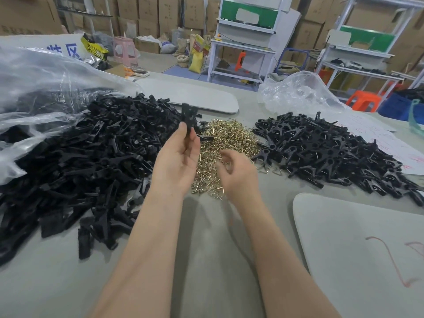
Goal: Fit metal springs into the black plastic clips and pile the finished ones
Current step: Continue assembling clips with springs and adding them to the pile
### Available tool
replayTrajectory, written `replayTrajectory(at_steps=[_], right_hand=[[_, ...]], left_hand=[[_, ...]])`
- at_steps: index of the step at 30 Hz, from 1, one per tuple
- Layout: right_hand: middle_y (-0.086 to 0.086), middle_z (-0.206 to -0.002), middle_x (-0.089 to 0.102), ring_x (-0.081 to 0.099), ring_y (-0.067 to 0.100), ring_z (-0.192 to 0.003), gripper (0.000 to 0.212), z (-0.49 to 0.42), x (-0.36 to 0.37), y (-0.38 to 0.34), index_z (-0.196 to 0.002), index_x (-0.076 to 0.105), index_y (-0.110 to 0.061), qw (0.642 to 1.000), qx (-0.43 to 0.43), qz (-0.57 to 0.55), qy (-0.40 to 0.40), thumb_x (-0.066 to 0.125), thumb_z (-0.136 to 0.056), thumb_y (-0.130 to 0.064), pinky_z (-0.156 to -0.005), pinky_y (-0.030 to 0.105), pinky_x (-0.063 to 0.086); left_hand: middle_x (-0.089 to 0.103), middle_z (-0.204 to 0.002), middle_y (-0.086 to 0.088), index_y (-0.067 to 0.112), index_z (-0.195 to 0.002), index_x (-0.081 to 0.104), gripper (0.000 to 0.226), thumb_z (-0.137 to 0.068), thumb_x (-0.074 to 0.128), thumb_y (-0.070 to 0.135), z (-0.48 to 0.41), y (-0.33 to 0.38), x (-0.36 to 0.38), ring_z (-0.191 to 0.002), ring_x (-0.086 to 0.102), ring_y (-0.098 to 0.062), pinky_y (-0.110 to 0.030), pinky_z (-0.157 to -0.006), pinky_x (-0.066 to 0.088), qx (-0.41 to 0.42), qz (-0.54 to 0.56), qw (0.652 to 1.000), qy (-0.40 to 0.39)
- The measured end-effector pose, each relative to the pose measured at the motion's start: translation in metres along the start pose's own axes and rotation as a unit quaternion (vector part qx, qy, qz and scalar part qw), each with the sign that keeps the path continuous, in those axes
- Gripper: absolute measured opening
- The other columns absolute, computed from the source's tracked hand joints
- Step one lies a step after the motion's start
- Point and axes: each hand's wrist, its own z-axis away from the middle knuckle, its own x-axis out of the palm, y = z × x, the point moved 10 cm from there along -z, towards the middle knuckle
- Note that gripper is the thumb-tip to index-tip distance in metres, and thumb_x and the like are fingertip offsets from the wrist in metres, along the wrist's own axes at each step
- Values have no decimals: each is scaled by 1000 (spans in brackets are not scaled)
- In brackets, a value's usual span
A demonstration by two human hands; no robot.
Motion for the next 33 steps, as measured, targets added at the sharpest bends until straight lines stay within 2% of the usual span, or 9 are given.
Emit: replayTrajectory(at_steps=[4,10,13,18,21,23,26,30,33], right_hand=[[5,-124,53,50,24,-115,41,1,16,36,-127,56,-29,977,80,160,-119,62,-88,-41,-99,37,40],[2,-92,69,59,15,-87,15,-1,-3,19,-97,71,-12,999,26,40,5,59,-92,-19,-75,23,38],[-6,-80,65,57,6,-75,12,0,-14,23,-95,71,-12,998,55,-21,28,60,-92,-15,-76,22,46],[0,-102,67,58,11,-88,19,0,1,29,-109,67,-17,990,86,57,-94,59,-92,-16,-79,20,43],[4,-106,67,61,17,-93,21,1,5,30,-105,69,-15,982,94,101,-125,53,-93,-10,-79,21,45],[5,-101,67,62,13,-83,21,0,-2,31,-104,70,-13,986,98,84,-105,52,-93,-8,-70,12,46],[3,-94,67,59,6,-72,21,-4,-27,37,-108,67,-9,992,124,-13,-2,51,-95,-9,-59,10,43],[-4,-72,64,65,3,-60,9,-3,-45,45,-96,64,-9,955,160,-233,85,55,-94,-8,-56,11,49],[-2,-70,63,62,1,-54,12,-2,-54,46,-87,59,-18,929,153,-314,122,54,-95,-10,-58,17,52]], left_hand=[[62,-89,-15,-3,-88,62,3,-88,59,-2,-1,-23,-21,-81,65,-17,-24,-73,58,-72,-28,995,57],[66,-98,-15,-1,-103,55,13,-94,56,7,-4,-30,-31,-88,68,-18,-29,-78,58,-85,-66,991,74],[69,-97,-5,11,-100,56,7,-96,54,17,-5,-31,-32,-84,63,-11,-24,-84,53,-89,-123,986,69],[64,-81,3,15,-92,61,8,-93,58,22,-7,-33,-37,-68,49,-5,-18,-68,43,-92,-176,977,82],[58,-77,2,11,-96,63,8,-90,63,16,-8,-25,-38,-68,50,-7,-17,-65,44,-45,-215,971,91],[61,-83,1,10,-104,62,17,-88,65,16,-9,-13,-34,-74,55,-10,-21,-72,48,22,-354,931,90],[62,-91,7,21,-100,59,15,-87,67,23,-4,1,-14,-83,59,-9,-23,-75,47,134,-601,784,72],[62,-99,8,24,-101,61,13,-89,64,20,6,-11,11,-91,58,-11,-26,-79,45,215,-727,653,3],[62,-107,4,20,-109,61,20,-90,63,20,8,-18,18,-97,58,-17,-35,-85,47,229,-764,603,-26]])
